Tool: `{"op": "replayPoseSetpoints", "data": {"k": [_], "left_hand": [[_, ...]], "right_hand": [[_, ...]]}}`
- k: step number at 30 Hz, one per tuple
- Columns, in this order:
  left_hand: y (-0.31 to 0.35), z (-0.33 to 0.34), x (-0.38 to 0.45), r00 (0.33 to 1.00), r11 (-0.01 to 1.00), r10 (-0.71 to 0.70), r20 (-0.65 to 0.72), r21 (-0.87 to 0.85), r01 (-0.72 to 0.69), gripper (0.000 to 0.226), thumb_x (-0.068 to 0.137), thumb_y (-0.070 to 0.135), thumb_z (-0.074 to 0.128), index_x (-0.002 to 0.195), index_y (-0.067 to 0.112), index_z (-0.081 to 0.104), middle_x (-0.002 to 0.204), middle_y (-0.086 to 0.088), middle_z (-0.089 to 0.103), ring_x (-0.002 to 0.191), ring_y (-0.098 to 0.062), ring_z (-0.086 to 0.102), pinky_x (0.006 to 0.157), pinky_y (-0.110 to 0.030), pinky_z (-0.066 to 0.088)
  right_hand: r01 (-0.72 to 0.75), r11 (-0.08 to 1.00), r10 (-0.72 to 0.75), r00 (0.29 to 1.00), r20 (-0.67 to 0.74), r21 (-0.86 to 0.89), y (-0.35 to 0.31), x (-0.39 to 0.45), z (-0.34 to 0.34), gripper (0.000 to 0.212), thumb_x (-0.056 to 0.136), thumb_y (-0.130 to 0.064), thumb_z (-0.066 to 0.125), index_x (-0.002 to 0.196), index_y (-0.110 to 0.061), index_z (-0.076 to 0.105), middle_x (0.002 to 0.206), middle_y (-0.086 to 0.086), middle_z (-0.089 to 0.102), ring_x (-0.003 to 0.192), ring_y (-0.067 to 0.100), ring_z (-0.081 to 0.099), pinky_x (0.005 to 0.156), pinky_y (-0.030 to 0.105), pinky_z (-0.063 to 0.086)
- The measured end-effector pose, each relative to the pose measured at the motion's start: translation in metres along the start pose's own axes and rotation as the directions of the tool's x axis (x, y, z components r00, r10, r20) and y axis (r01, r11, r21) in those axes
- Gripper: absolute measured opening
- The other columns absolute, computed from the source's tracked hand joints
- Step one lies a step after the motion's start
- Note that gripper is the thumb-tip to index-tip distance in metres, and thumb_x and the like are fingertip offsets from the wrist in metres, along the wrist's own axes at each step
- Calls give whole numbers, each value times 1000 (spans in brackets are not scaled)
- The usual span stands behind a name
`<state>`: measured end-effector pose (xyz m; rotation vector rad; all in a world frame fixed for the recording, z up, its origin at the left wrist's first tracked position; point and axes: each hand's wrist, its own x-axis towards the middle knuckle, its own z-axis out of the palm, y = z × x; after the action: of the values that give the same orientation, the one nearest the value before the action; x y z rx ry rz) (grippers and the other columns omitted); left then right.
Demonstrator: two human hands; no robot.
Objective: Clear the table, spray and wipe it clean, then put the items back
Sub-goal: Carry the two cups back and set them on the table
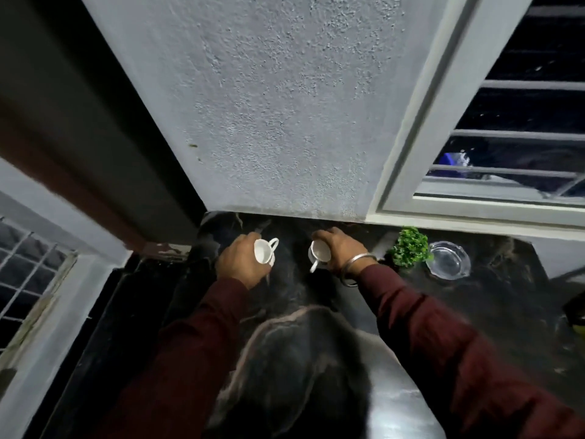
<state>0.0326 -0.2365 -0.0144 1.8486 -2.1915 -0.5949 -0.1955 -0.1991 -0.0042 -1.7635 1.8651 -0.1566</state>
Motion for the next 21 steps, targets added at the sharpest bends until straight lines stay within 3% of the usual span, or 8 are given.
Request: {"op": "replayPoseSetpoints", "data": {"k": [5,10,15,17,19,21], "left_hand": [[-20,10,42,987,990,122,102,60,-129,57,68,37,83,118,32,55,120,5,61,105,-27,63,84,-37,51],[-28,21,76,907,893,330,261,225,-389,61,73,22,81,126,29,52,130,3,55,106,-34,59,89,-39,46],[-31,30,92,839,828,441,320,214,-517,46,77,16,77,112,29,50,117,3,55,102,-33,54,86,-43,47],[-39,39,99,804,814,494,331,150,-561,58,69,6,79,108,33,45,120,5,55,114,-33,54,96,-46,46],[-48,45,103,782,814,524,337,71,-576,83,60,-1,82,126,34,45,148,4,46,143,-31,36,116,-50,32],[-53,45,96,865,910,412,286,-74,-408,107,60,-1,82,151,28,34,164,-4,19,152,-27,14,122,-42,19]], "right_hand": [[-5,1000,5,1000,-24,-2,-13,42,22,56,76,-32,73,128,-28,52,128,6,48,105,35,60,87,39,50],[-10,988,16,999,34,-153,-8,74,40,55,79,-30,69,129,-39,48,132,0,44,105,36,57,89,42,49],[29,981,-17,998,62,-190,2,92,50,54,80,-31,64,128,-45,43,137,-6,40,110,32,56,93,45,45],[38,973,-22,997,72,-229,7,95,46,59,82,-33,62,135,-46,39,147,-9,34,115,32,53,96,44,44],[51,971,-38,998,57,-235,10,92,44,73,80,-36,63,142,-47,28,153,-9,27,122,32,50,99,44,43],[12,999,-15,998,-61,-48,10,81,45,86,72,-41,65,147,-40,23,152,-1,32,125,32,50,101,43,43]]}}
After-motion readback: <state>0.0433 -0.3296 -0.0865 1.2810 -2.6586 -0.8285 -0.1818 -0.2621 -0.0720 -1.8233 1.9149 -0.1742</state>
